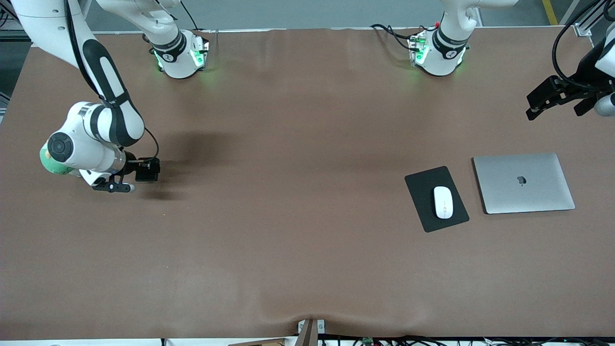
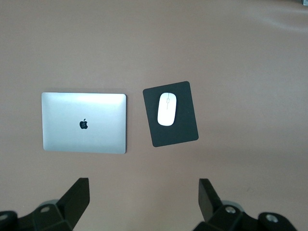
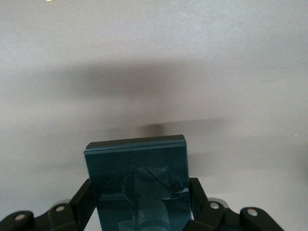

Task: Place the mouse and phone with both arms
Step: 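Carry the black phone with the right gripper toward the green plush toy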

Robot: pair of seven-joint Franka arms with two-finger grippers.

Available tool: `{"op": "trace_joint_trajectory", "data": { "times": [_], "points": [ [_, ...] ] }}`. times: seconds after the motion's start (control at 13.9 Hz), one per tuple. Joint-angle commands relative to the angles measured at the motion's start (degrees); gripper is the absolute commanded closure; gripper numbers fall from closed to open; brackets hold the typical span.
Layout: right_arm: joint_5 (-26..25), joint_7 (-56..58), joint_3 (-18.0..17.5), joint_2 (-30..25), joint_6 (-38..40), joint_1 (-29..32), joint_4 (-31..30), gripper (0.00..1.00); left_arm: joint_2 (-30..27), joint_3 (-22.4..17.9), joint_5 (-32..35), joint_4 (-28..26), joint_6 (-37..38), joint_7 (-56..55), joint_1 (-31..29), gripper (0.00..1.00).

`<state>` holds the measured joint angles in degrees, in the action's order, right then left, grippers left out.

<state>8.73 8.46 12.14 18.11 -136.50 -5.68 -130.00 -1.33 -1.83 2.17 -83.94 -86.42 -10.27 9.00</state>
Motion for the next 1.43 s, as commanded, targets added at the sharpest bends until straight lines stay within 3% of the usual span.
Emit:
{"op": "trace_joint_trajectory", "data": {
  "times": [0.0, 0.79, 0.86, 0.93, 1.0, 1.22, 1.36],
  "points": [
    [-0.7, 3.7, -0.5, -1.5, -4.0, 2.6, -3.1, 1.00, 0.2, -0.3, -0.9, 0.8, -0.1, -0.5, 0.4, 0.00],
    [-0.7, 4.5, -0.5, 1.0, -9.2, 4.6, -6.3, 1.00, -1.7, -0.4, -1.3, 0.8, 0.3, -0.2, -0.3, 0.00],
    [-0.7, 4.5, -0.6, 1.0, -8.7, 4.6, -6.2, 0.76, -1.3, -0.4, -1.3, 0.8, -0.1, -0.3, -0.2, 0.00],
    [-0.7, 4.4, -0.6, 1.0, -8.4, 4.5, -6.1, 0.15, -0.7, -0.4, -1.3, 0.8, -0.2, -0.4, 0.0, 0.00],
    [-0.6, 4.2, -0.6, 1.0, -7.6, 4.7, -5.6, 0.00, -0.6, -0.4, -1.3, 0.8, -0.2, -0.4, 0.0, 0.00],
    [-0.6, 4.4, -0.6, 0.7, -2.3, 4.8, -2.6, 0.00, -0.3, -0.3, -1.2, 0.6, -1.6, -0.5, 0.1, 0.00],
    [-0.7, 4.4, -0.5, 0.4, 5.2, 4.8, 2.0, 0.00, -0.4, -0.3, -1.2, 0.6, -1.5, -0.5, 0.1, 0.00]
  ]
}}
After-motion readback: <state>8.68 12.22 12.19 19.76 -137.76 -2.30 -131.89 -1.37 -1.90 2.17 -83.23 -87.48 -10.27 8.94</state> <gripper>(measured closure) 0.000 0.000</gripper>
